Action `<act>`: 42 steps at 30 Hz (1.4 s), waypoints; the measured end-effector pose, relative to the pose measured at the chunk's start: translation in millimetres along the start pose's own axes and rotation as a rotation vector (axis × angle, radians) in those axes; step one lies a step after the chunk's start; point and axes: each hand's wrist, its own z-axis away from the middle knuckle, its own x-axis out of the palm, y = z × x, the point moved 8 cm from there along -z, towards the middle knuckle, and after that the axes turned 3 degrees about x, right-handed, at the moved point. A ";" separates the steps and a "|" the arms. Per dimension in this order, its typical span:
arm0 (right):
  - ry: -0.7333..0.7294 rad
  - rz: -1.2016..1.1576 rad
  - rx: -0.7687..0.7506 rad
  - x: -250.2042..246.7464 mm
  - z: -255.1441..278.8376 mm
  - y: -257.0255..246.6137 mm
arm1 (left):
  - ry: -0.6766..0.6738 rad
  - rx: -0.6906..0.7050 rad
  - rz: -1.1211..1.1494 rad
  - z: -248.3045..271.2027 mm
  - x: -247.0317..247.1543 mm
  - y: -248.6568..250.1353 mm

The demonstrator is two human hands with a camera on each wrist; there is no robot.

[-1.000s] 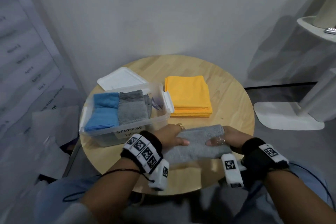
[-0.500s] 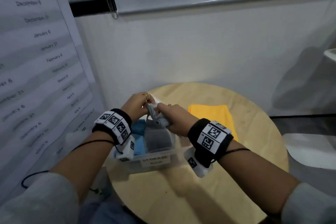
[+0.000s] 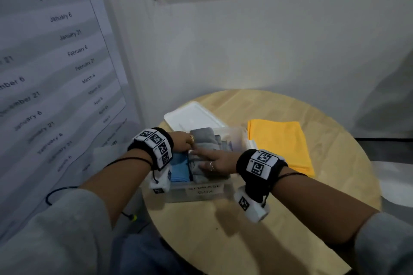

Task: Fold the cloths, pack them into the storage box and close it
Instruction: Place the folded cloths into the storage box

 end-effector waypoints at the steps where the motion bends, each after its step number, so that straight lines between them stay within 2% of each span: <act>1: 0.057 -0.036 0.006 -8.6 -0.8 2.7 | 0.014 0.001 0.035 -0.7 -1.8 -0.6; 3: 0.129 0.001 0.083 -19.7 -2.2 15.8 | 0.017 0.014 0.087 -6.0 1.8 -3.0; 5: 0.214 0.051 0.241 -26.1 -3.1 36.2 | 0.015 -0.041 0.034 -8.3 9.1 -2.8; 7: 0.270 -0.082 0.423 -23.3 -5.2 57.4 | 0.029 -0.130 -0.070 -11.7 15.0 -1.4; 8: 0.263 -0.198 0.460 -18.9 -9.6 62.4 | 0.039 -0.145 -0.074 -12.6 15.8 2.1; 13: 0.223 -0.659 0.450 -10.4 -20.0 64.9 | 0.125 -0.126 0.161 1.7 12.6 9.8; 17: 0.169 -1.015 0.285 -15.2 -11.4 45.2 | 0.313 0.012 0.258 22.8 -13.5 19.1; 19: 0.178 -1.076 0.251 -20.2 -10.1 46.0 | 0.364 0.084 0.261 24.8 -26.5 22.1; 20: 0.194 -1.066 0.262 -20.7 -12.4 49.8 | 0.342 0.094 0.228 23.3 -26.6 23.4; 24: 0.241 -0.722 0.441 -7.5 -22.3 75.5 | 0.188 -0.029 -0.139 14.5 4.4 25.9; 27: 0.235 -0.507 0.401 -8.3 -28.5 68.6 | 0.155 0.003 -0.247 14.4 17.3 32.3; 29: 0.221 -0.341 0.368 -13.3 -37.4 63.6 | 0.109 0.037 -0.281 14.9 17.8 30.6; 31: 0.200 -0.218 0.398 -19.8 -39.6 59.2 | 0.038 0.015 -0.211 18.8 21.3 25.1; 33: 0.287 -0.013 0.429 -41.0 -31.7 56.2 | 0.004 -0.004 -0.103 21.7 25.0 22.7; 35: 0.398 0.189 0.274 -65.7 -23.9 36.1 | -0.010 0.002 -0.067 24.5 29.5 24.7; 36: 0.379 0.292 0.174 -69.4 -23.1 22.7 | -0.013 -0.007 -0.073 25.0 31.8 24.4; 38: 0.230 0.515 0.056 -54.8 -31.5 7.1 | -0.024 -0.022 -0.124 26.9 32.9 24.9; 40: 0.104 0.642 0.090 -34.6 -45.2 14.8 | -0.005 -0.015 -0.189 28.5 26.5 29.5; 42: 0.059 0.677 0.119 -24.5 -53.7 24.6 | 0.005 -0.018 -0.227 28.8 22.3 32.0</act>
